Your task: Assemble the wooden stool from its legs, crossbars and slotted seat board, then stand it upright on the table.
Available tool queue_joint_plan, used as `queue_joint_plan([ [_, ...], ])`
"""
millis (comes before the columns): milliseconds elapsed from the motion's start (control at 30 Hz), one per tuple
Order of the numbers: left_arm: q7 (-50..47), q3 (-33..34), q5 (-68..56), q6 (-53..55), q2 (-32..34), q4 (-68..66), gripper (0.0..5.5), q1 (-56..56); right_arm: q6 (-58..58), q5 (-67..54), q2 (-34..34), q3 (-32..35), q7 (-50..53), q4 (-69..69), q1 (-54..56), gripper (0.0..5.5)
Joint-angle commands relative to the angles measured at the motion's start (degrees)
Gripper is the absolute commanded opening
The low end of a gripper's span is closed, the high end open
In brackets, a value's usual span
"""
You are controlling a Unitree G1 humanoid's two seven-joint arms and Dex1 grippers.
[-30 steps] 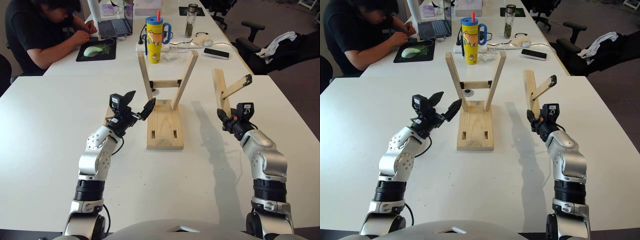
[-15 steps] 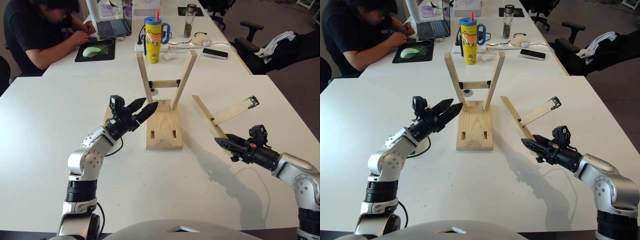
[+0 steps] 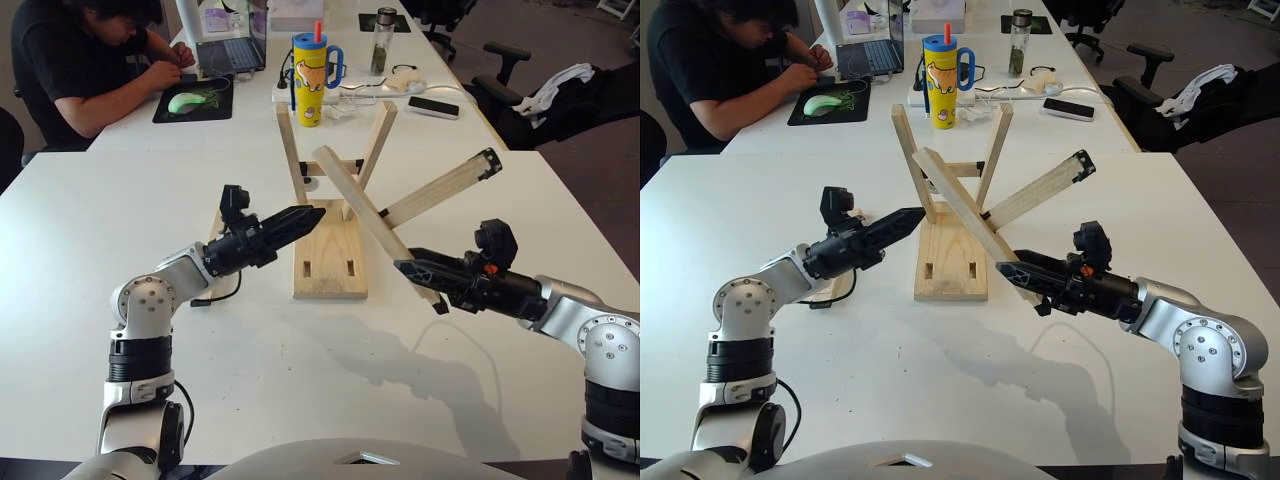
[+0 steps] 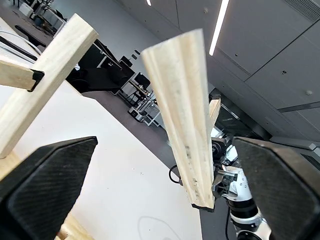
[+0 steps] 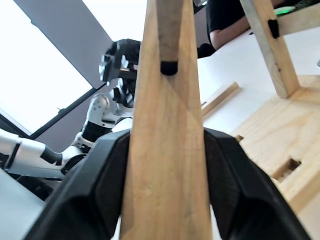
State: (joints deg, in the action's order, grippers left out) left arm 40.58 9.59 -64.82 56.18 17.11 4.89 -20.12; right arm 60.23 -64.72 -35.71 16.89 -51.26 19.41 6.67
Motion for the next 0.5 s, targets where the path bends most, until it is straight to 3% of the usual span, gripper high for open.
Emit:
queue_joint_plan([
  [33,0.4,0.2,-3.2,3.2,-0.1,-0.6,5.01,-1.6,1.4,-1.5,-0.7,-3.3,-2.0,-1.3,2.9,2.06],
  [433,-2.8,2.6,-10.6,6.1,-0.9,-0.7,5.01,-4.0,4.1,-5.0,-3.2,-3.8,-3.8,0.3,0.2,2.06],
  [500,-3.3,2.7,-11.4,6.4,-0.9,-0.7,4.76,-4.1,4.3,-5.3,-3.3,-3.7,-3.7,0.1,0.4,2.06],
])
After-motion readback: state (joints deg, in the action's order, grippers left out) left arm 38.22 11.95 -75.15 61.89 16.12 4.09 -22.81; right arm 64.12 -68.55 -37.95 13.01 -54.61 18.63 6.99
